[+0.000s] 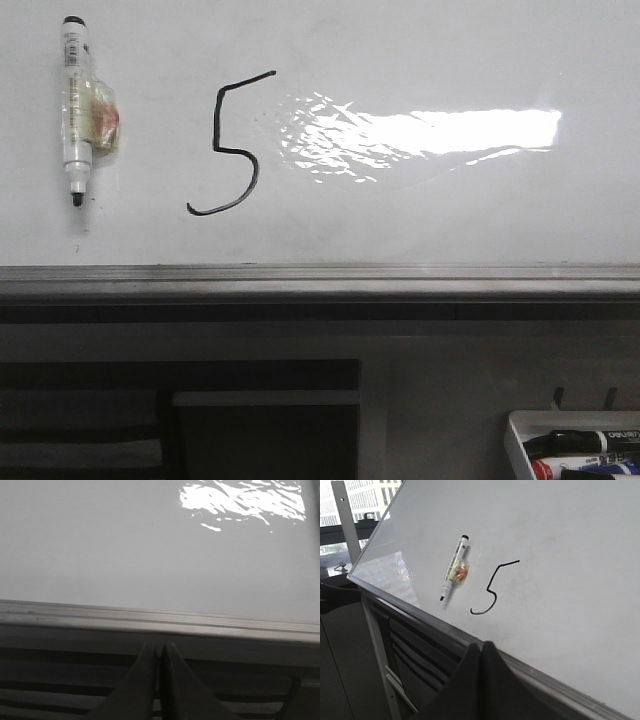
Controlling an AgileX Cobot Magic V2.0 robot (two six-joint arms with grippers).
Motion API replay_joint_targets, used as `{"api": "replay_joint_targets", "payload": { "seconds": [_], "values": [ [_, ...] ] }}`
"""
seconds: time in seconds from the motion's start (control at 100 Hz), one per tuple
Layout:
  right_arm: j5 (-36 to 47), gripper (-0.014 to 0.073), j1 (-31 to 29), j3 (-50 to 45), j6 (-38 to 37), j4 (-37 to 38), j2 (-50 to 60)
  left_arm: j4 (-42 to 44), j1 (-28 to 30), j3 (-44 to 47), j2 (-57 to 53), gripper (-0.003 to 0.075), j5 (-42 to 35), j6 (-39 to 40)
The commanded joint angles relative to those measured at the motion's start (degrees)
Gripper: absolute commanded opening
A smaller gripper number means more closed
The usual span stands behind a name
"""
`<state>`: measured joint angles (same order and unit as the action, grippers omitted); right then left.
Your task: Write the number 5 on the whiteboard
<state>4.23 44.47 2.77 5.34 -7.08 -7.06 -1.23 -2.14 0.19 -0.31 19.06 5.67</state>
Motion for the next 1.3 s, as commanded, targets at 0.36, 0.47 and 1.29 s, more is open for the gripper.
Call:
{"api": "replay_joint_targets", "payload": {
  "seconds": [0.36, 0.47, 1.29],
  "values": [
    [4.73, -0.0062, -0.38, 1.33, 0.59, 0.45, -0.41, 0.22, 0.25, 1.02, -1.65, -0.002, -3.22, 0.66],
    [4.73, -0.0062, -0.38, 1.33, 0.59, 0.45, -0.41, 0.22, 0.25, 1.02, -1.65, -0.002, -3.22, 0.66],
    [-2.47, -0.0062, -39.35, 0.78, -4.75, 11.31, -0.88, 0.22, 0.25, 1.02, -1.65, -0.002, -3.22, 0.66]
  ]
}}
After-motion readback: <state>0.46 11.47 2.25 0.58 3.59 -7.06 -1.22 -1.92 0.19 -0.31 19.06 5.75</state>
